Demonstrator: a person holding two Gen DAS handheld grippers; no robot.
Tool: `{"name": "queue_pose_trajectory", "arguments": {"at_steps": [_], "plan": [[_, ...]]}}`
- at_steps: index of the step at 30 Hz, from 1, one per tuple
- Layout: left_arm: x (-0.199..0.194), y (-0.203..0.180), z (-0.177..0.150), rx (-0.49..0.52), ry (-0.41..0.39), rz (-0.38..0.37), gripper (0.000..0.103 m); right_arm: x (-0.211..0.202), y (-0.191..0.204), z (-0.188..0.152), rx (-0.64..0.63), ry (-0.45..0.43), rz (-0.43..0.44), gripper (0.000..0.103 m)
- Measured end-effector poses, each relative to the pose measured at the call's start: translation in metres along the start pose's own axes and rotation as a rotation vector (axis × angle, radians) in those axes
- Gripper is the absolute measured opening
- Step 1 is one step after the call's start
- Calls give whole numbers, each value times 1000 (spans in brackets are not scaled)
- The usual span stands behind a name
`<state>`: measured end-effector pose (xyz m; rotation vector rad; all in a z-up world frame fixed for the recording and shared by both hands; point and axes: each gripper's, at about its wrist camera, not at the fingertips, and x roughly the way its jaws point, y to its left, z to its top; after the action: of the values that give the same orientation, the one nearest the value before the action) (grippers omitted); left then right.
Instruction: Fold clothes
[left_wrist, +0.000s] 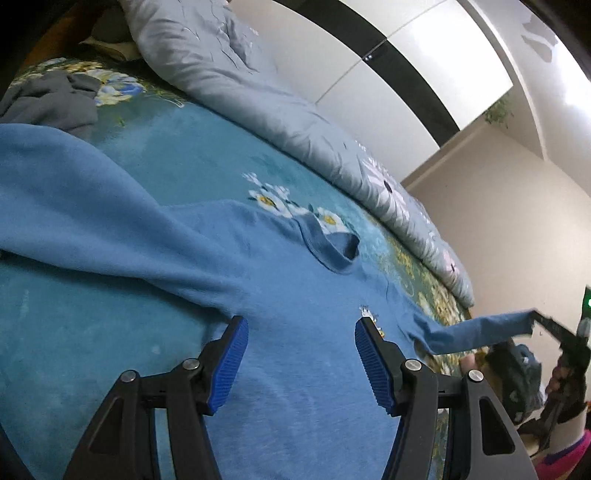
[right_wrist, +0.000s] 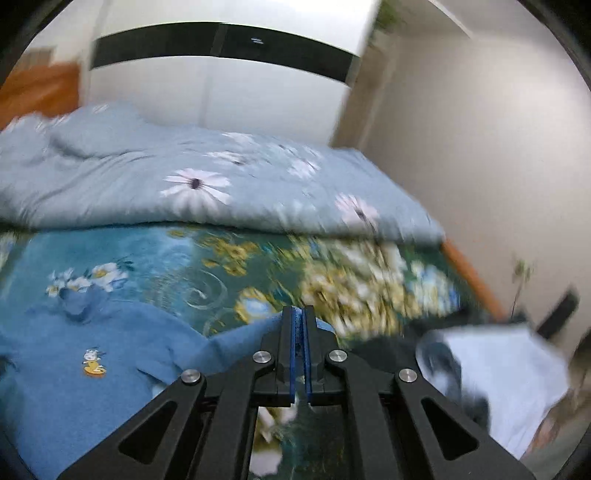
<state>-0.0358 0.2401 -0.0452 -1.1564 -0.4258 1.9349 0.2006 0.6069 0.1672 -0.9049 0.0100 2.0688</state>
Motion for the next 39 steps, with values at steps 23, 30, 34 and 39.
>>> {"name": "queue_pose_trajectory", "arguments": {"at_steps": [23,30,34,39], "plan": [[-38,70,17,-241,-29,-41,71,34,378,-22,-505,138,599,4],[-26,68,15,-231,9,-37,71,31,344,-16,-383,119,736,38],[-17,62,14,-198,35,-26,71,31,302,-13,-306,74,733,44],[2,51,16,-147,73,-12,71,63,233,-33,-154,127,646,46]]}}
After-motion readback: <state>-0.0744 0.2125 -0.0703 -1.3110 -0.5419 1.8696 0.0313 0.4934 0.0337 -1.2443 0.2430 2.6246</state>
